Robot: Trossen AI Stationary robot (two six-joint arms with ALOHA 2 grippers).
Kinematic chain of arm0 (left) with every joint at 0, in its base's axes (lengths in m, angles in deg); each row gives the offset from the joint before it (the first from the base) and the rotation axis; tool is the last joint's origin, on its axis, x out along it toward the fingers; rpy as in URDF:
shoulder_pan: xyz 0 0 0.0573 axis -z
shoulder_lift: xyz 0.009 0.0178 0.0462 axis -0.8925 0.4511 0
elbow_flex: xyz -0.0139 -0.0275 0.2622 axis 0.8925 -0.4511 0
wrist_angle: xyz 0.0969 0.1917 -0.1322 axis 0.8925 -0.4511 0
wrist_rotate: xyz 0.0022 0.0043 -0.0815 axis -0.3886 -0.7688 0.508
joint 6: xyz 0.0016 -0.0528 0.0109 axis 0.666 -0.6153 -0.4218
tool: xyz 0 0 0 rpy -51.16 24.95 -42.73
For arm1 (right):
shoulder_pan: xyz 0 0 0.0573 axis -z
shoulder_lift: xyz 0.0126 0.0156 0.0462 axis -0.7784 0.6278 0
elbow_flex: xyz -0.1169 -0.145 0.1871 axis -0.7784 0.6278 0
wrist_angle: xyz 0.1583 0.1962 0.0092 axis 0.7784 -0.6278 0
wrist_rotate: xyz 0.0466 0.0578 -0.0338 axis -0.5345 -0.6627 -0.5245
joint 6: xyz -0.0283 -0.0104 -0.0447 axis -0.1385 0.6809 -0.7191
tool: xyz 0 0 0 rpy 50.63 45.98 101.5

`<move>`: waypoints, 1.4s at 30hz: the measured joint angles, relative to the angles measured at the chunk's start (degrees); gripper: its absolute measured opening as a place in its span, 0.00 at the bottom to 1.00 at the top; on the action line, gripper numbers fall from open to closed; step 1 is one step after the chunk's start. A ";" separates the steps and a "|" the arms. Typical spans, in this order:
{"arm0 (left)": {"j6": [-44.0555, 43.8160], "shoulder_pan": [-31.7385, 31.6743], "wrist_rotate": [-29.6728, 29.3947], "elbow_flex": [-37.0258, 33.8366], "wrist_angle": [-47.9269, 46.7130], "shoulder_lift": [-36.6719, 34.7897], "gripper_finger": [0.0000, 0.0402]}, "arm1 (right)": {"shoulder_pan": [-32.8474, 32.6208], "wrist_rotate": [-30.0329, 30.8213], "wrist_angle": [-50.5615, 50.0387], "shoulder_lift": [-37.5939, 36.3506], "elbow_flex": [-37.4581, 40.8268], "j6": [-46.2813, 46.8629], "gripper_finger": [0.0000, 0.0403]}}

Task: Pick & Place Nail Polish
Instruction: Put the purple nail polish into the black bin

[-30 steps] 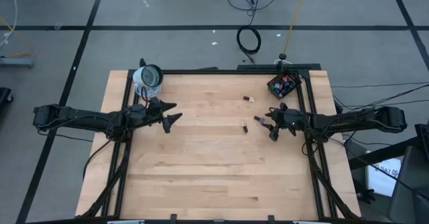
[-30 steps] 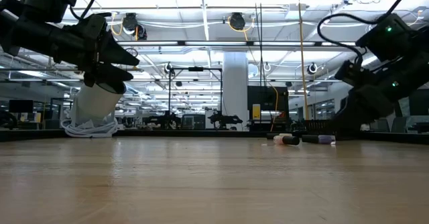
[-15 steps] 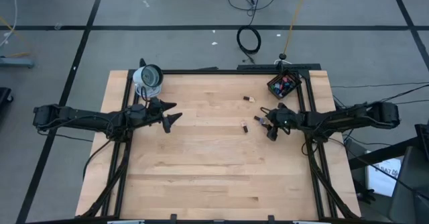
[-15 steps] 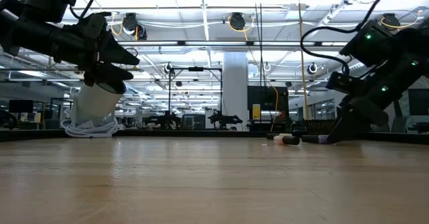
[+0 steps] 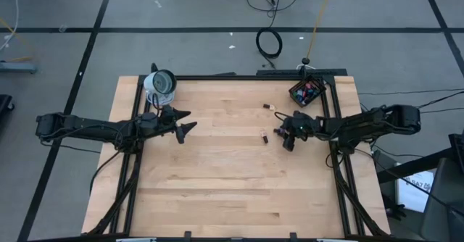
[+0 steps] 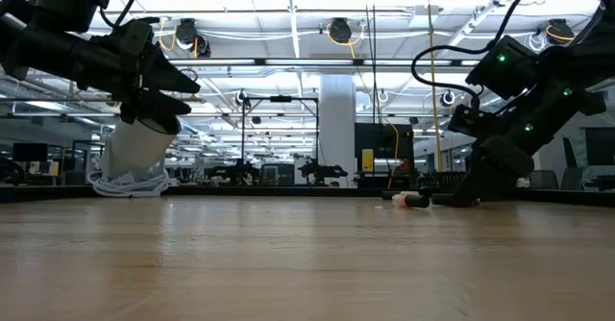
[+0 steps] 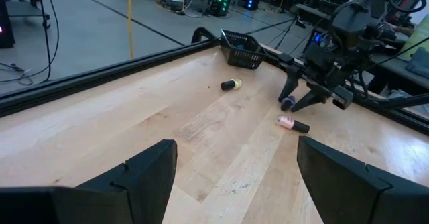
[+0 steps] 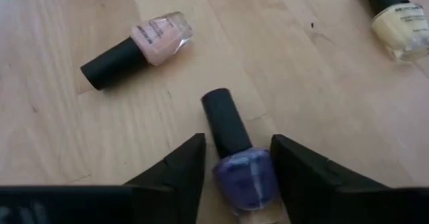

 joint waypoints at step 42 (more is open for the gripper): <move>-6.95 4.35 4.12 0.46 21.14 14.73 0.74 | -12.63 -4.69 20.93 0.53 -11.70 -11.44 0.27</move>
